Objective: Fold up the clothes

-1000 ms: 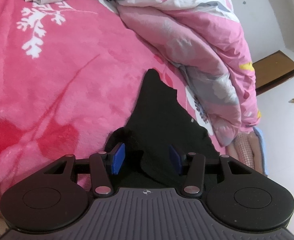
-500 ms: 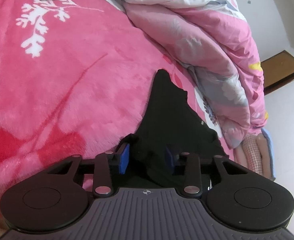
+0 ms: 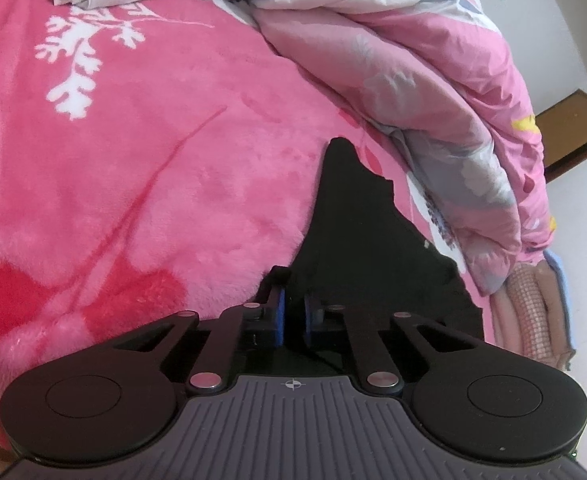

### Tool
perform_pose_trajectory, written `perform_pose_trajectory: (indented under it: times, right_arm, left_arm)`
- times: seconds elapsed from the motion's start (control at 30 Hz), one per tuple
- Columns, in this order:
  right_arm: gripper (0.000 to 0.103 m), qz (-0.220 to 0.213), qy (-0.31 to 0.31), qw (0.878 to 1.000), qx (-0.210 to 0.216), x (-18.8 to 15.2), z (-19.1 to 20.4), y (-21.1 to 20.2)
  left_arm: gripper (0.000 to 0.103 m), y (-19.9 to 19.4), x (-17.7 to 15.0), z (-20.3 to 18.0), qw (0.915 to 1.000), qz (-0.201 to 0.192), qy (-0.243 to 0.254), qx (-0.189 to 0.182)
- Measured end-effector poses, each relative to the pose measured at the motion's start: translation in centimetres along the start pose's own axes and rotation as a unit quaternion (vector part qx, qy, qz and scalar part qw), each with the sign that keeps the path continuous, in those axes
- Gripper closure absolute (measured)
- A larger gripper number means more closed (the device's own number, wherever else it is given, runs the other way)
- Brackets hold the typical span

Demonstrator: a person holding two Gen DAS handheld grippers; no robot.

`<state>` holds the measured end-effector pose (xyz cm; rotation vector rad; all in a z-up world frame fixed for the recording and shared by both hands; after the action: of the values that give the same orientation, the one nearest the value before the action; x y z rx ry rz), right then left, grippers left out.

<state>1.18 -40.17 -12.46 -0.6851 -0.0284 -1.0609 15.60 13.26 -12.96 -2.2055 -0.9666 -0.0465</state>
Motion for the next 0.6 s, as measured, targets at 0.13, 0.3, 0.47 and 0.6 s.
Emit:
perform_pose_trajectory:
  times: [0.13,0.3,0.47,0.6]
  right_arm:
    - [0.097,-0.012,-0.024,1.0,-0.002,0.1,0.9,-0.3]
    - [0.099,-0.029,-0.056,0.998,0.006,0.8,3.4,-1.2]
    - [0.099,-0.047,-0.071,0.996,0.015,1.9,5.4,-1.8]
    - [0.099,-0.059,-0.079,0.995,0.023,3.1,6.7,-1.7]
  left_arm:
    - [0.098,-0.3,-0.1,-0.3,1.0,-0.009,0.003,0.001]
    - [0.099,-1.5,0.1,-1.2,0.9996,-0.019,-0.001,-0.021]
    - [0.099,-2.4,0.5,-2.4,0.9988,-0.027,-0.002,-0.04]
    - [0.099,-2.4,1.5,-3.3,0.9984,-0.032,-0.002,-0.047]
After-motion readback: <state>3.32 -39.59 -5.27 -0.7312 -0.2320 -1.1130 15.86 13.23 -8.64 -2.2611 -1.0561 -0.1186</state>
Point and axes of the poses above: each gripper's, at about its wrist camera, not at the fingertips, and y roughly the way its jaws point, z to its left, x to its top, the point moved 8 cm from there along y, roughly the way its jaws point, and after that the axes turned 11 degrees about -y, right-handed, at the moved point
